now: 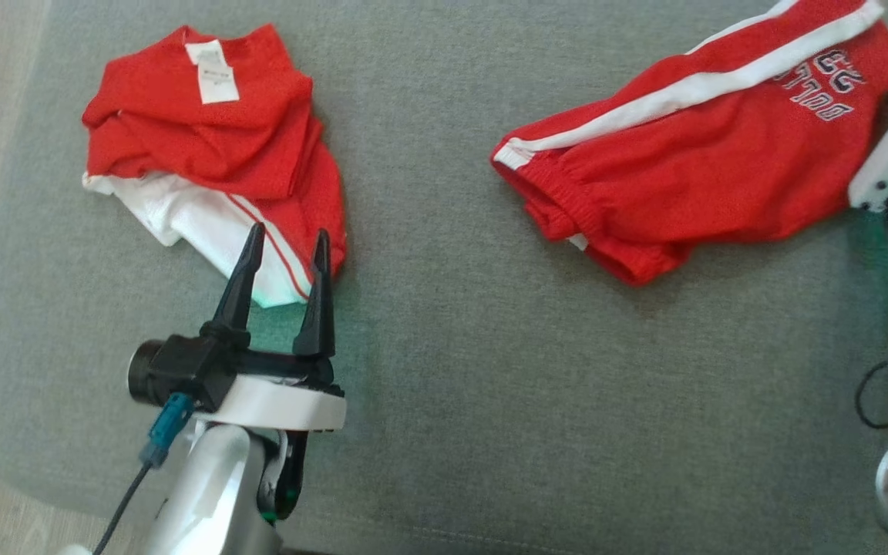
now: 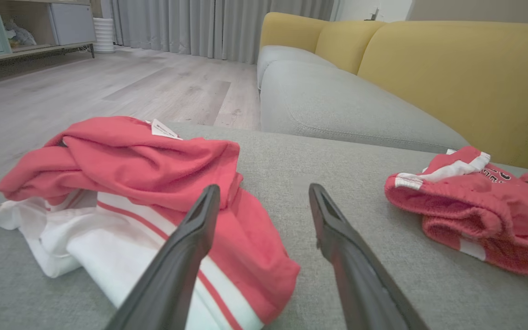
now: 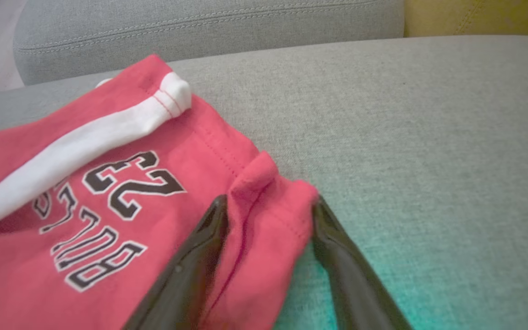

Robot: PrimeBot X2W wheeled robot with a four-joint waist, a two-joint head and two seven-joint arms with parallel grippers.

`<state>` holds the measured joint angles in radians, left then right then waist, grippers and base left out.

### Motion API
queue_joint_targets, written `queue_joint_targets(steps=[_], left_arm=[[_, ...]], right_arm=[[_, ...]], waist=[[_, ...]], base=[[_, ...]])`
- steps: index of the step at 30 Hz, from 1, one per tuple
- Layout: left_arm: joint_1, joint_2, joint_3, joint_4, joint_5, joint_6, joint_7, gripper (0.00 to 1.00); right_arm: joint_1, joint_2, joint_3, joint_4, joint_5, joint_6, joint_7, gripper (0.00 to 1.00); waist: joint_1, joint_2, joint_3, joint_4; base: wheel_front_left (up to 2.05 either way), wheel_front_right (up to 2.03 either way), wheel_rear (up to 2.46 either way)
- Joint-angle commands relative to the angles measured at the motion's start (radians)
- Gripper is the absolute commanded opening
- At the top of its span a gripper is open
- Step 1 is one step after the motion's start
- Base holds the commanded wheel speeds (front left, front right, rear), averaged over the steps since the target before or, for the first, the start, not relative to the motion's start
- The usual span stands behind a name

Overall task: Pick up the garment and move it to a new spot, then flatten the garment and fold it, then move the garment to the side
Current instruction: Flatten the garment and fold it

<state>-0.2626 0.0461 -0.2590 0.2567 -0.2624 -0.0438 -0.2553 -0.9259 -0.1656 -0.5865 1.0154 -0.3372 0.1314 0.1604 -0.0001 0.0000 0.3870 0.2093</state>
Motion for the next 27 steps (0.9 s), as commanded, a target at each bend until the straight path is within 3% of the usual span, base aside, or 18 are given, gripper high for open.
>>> queue_joint_targets(steps=[1, 8, 17, 27], left_arm=[[-0.015, 0.004, 0.037, -0.021, 0.014, 0.002, -0.006, 1.0], [-0.006, 0.004, 0.042, -0.024, 0.024, 0.002, -0.006, 1.0], [0.032, 0.004, 0.064, -0.024, 0.033, 0.005, -0.006, 1.0], [0.06, 0.004, 0.077, -0.031, 0.044, 0.004, -0.006, 1.0]], right_arm=[[-0.005, 0.033, 0.036, 0.028, -0.002, -0.001, -0.021, 0.0], [-0.015, 0.02, 0.076, 0.099, 0.047, -0.001, -0.164, 0.0], [0.039, -0.021, 0.051, 0.147, 0.164, -0.001, -0.272, 0.0], [0.174, -0.06, -0.073, 0.113, 0.276, -0.001, -0.316, 0.0]], waist=[[0.0001, 0.0, -0.015, -0.016], [0.0001, 0.0, -0.062, -0.055], [0.0001, 0.0, -0.126, -0.106], [0.0001, 0.0, -0.162, -0.144]], base=[[0.0, 0.0, 0.0], [0.0, 0.0, 0.0], [0.0, 0.0, 0.0], [0.0, 0.0, 0.0]])
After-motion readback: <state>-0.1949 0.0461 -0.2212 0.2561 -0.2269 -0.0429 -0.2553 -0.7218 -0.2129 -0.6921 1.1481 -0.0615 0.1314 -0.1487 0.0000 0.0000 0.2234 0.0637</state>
